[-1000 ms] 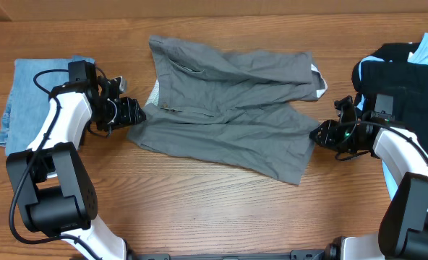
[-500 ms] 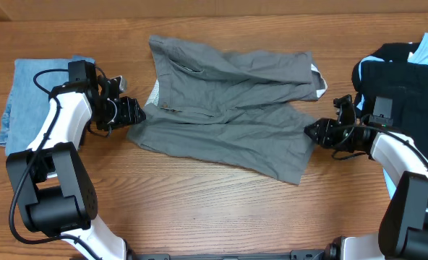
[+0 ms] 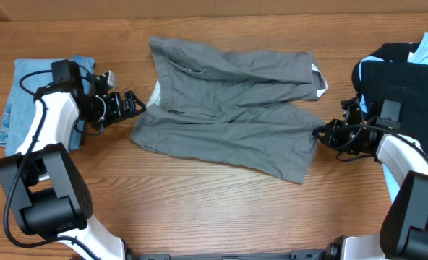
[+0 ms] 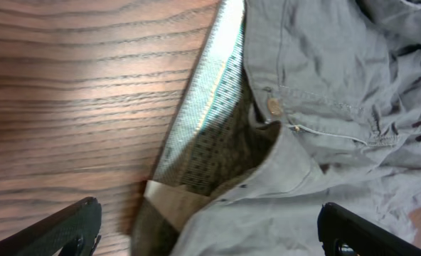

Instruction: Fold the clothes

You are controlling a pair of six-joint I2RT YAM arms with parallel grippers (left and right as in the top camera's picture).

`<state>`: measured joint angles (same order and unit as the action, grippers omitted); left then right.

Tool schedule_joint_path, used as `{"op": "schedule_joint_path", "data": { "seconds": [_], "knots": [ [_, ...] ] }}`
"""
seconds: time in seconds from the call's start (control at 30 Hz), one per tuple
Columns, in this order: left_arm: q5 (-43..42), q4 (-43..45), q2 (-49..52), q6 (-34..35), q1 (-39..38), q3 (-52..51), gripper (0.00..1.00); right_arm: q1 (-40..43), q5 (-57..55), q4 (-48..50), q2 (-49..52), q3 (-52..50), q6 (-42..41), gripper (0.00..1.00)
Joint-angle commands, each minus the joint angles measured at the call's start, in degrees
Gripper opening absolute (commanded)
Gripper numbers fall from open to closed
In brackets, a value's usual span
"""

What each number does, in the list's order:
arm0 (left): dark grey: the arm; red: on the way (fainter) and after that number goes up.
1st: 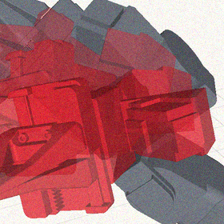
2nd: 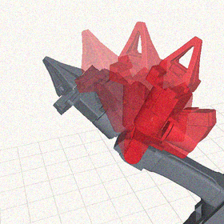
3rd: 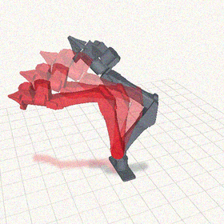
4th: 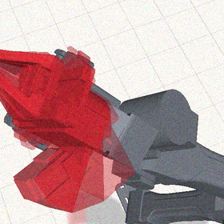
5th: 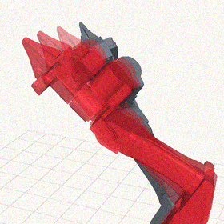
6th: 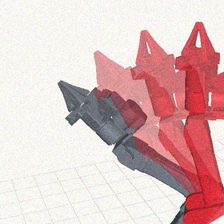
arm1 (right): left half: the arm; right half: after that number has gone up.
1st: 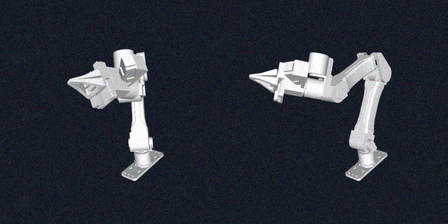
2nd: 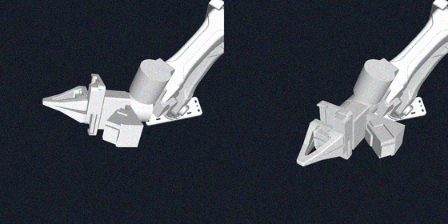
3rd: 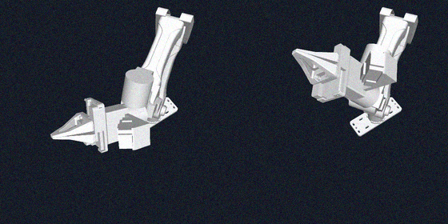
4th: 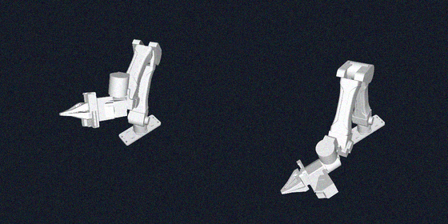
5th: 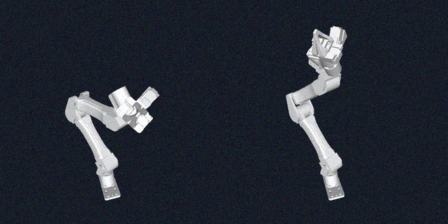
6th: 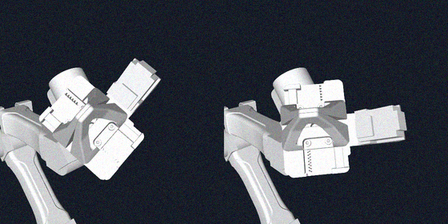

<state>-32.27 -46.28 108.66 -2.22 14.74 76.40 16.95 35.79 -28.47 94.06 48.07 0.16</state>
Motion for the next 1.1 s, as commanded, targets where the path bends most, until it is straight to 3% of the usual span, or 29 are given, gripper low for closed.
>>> {"op": "schedule_joint_path", "data": {
  "seconds": [0.0, 0.27, 0.3, 0.33, 0.4, 0.5, 0.67, 0.73, 0.8, 1.03, 1.07],
  "knots": [
    [-1.6, -0.6, 4.1, -3.9, -0.1, 1.2, 1.0, 0.8, 1.4, 0.1, -0.7, -0.4, -0.4, 0.04],
    [-6.4, -0.3, 13.9, -7.1, -0.2, 1.2, 0.94, 0.8, 1.4, 0.2, -0.7, -0.4, -0.4, 0.04],
    [-6.4, -0.4, 14.5, -7.3, -0.2, 1.2, 0.89, 0.8, 1.4, 0.2, -0.7, -0.4, -0.4, 0.04],
    [-6.8, -0.6, 14.8, -7.7, -0.2, 1.2, 0.76, 0.8, 1.5, 0.2, -0.7, -0.4, -0.4, 0.04],
    [-9.6, -1.5, 14.6, -9.7, -0.2, 1.2, 0.29, 0.8, 1.4, 0.2, -0.7, -0.4, -0.4, 0.04],
    [-10.9, -3.6, 14.5, -11.2, -0.2, 1.2, 0.12, 0.8, 1.8, 0.1, -0.7, -0.4, -0.4, 0.04],
    [-9.2, -6.6, 13.9, -11.3, 0.4, 2.0, 0.04, 1.0, 1.8, 0.2, -0.7, -0.3, -0.4, 0.04],
    [1.4, -8.0, 12.6, -2.3, 1.9, 2.2, 0.04, 2.3, 1.8, -0.2, -0.7, 0.7, -0.9, 0.04],
    [6.8, -8.3, 12.1, 1.6, 3.0, 2.2, 0.04, 3.0, 1.8, -0.9, -0.7, 1.9, -1.9, 0.04],
    [10.6, -8.9, 12.1, 4.0, 4.8, 2.1, 0.04, 3.0, -3.1, -2.6, -0.7, 3.0, -1.9, 0.04],
    [10.1, -8.5, 12.1, 4.3, 4.7, 2.2, 0.04, 3.0, -3.0, -2.4, -0.7, 3.0, -1.9, 0.18]
  ]
}}
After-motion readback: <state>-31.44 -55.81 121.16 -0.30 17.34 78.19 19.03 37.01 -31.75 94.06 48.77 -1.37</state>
